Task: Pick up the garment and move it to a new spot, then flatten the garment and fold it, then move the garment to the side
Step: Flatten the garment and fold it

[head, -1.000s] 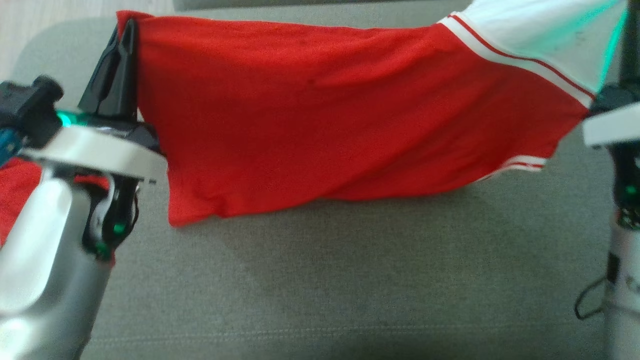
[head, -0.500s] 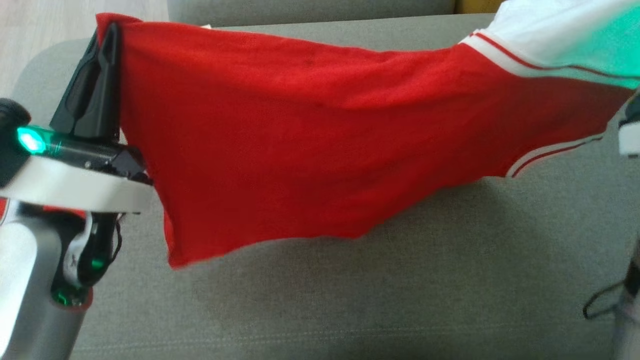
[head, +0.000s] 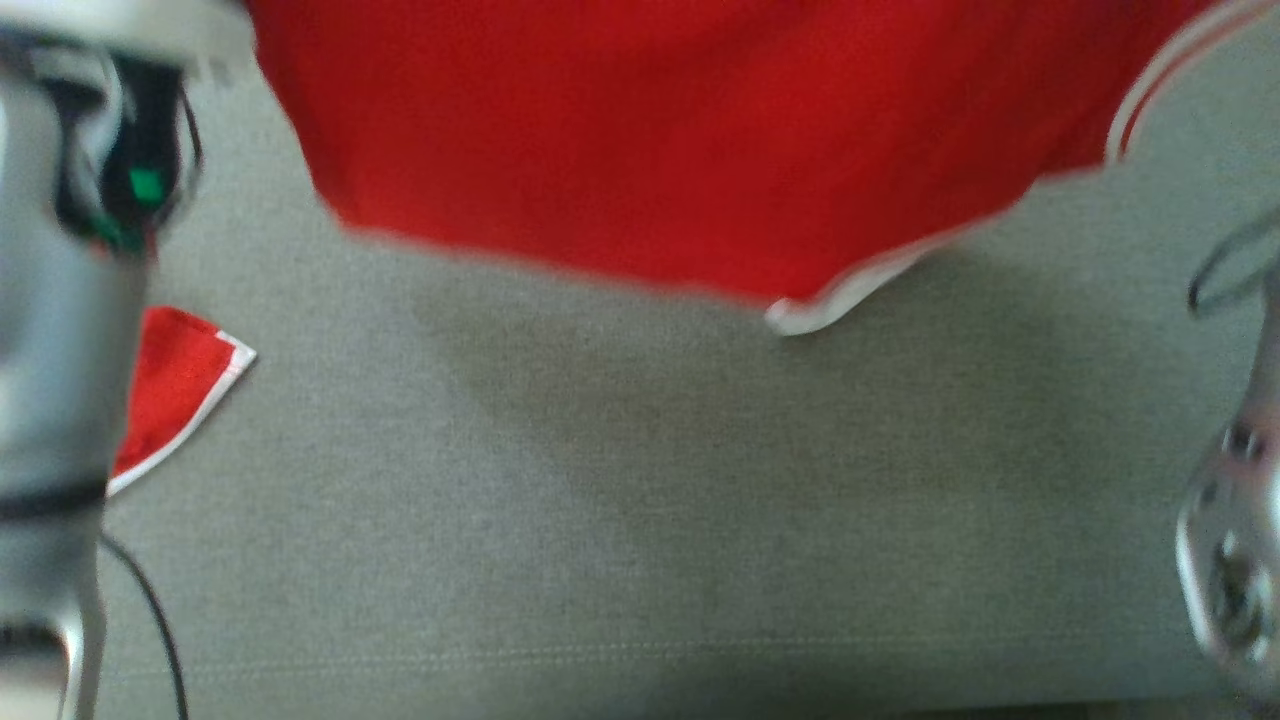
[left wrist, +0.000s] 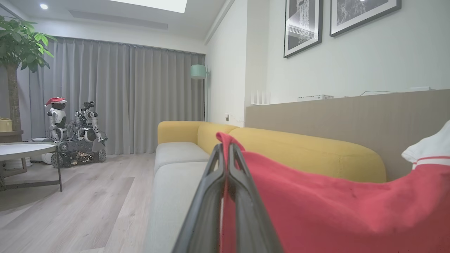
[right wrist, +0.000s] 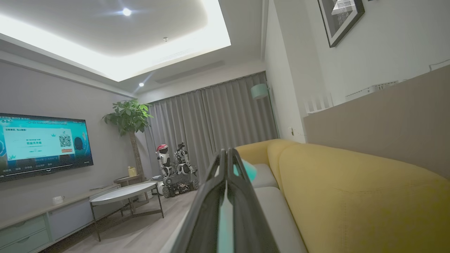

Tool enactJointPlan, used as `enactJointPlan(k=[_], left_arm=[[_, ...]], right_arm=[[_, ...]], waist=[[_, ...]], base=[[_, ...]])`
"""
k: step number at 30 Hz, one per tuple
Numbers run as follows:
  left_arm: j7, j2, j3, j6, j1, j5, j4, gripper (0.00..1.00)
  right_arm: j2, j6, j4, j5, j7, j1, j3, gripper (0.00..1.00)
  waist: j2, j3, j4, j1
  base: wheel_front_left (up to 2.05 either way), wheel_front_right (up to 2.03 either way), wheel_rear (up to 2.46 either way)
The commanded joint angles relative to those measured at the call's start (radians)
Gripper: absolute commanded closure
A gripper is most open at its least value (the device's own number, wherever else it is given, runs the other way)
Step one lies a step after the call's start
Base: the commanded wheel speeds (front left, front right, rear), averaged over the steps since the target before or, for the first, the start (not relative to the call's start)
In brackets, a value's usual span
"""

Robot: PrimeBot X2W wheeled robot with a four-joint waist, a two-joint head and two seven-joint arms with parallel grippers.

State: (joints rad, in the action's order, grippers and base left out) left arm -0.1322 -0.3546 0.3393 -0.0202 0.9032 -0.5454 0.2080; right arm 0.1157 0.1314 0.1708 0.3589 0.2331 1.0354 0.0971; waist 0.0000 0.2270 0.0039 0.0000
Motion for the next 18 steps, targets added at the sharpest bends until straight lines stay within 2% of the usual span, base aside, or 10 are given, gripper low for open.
enactJointPlan(k=[1, 5, 10, 14, 18], left_arm=[[-0.016, -0.029, -0.038, 0.011, 0.088, 0.007, 0.013, 1.0], [-0.078, 0.018, -0.019, 0.065, 0.251, 0.019, 0.204, 1.0], [-0.121, 0.069, -0.005, 0.097, 0.401, 0.053, 0.413, 1.0], [-0.128, 0.105, -0.015, 0.115, 0.48, 0.072, 0.51, 1.0], [-0.129, 0.132, -0.032, 0.125, 0.485, 0.099, 0.575, 1.0]], right_arm=[[-0.007, -0.001, 0.009, -0.001, -0.022, 0.077, -0.024, 1.0], [-0.016, -0.001, 0.219, -0.005, -0.128, 0.252, -0.049, 1.0], [-0.024, -0.001, 0.454, 0.004, -0.298, 0.423, -0.093, 1.0], [-0.025, -0.001, 0.59, 0.008, -0.419, 0.539, -0.138, 1.0], [-0.03, -0.001, 0.726, 0.021, -0.452, 0.593, -0.19, 1.0]], waist=[[0.0, 0.028, 0.005, 0.0], [0.0, 0.051, 0.012, 0.0], [0.0, 0.064, 0.02, 0.0], [0.0, 0.103, 0.025, 0.0], [0.0, 0.141, 0.024, 0.0]], base=[[0.0, 0.0, 0.0], [0.0, 0.0, 0.0], [0.0, 0.0, 0.0], [0.0, 0.0, 0.0], [0.0, 0.0, 0.0]])
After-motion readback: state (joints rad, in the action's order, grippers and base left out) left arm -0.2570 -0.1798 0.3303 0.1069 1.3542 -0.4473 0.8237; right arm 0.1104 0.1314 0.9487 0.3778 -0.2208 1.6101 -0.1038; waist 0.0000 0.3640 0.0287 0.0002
